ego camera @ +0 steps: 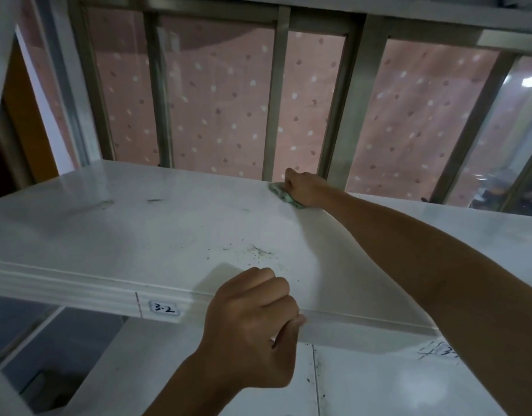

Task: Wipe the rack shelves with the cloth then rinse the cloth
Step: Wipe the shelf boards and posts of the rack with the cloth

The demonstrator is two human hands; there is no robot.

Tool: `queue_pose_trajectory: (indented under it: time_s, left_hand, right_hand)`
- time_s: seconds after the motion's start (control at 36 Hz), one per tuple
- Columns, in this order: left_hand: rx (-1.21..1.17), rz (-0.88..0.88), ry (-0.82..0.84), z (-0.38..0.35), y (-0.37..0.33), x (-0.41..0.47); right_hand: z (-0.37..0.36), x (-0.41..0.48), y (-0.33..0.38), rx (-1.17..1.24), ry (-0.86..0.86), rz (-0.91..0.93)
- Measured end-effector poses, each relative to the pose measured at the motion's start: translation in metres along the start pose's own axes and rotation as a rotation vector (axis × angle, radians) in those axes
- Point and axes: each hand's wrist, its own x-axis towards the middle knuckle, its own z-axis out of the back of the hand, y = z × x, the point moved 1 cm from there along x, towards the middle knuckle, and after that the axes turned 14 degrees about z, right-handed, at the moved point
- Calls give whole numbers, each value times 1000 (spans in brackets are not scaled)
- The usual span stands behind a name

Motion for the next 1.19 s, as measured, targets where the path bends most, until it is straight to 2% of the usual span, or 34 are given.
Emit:
queue_pose_trajectory:
  time_s: [0.19,0.28,0.39,0.5,0.69,0.89,1.06,1.19]
  left_hand:
    - [24,-9,5,1,-2,0]
    - [30,-6,2,1,-3,0]
    - [102,-14,-22,2,-5,-6]
    - [192,-14,-49,3,-7,-9]
    - [175,-73,-77,6,-6,-6]
    - [208,-70,-88,5,-6,-10]
    - [334,-193,-18,21,5,-30]
    - [422,-151,-90,59,35,-43]
  right_hand:
    - [6,-9,67,158,16,299]
    - [12,-35,100,172,28,460]
    - [16,-81,134,169,-39,657]
    - [19,-98,138,196,-80,725]
    - [17,-86,113,226,-108,543]
    - [14,-65,52,149,-95,219]
    - [12,-79,32,120,-98,101]
    - [15,-111,36,87,-88,-5]
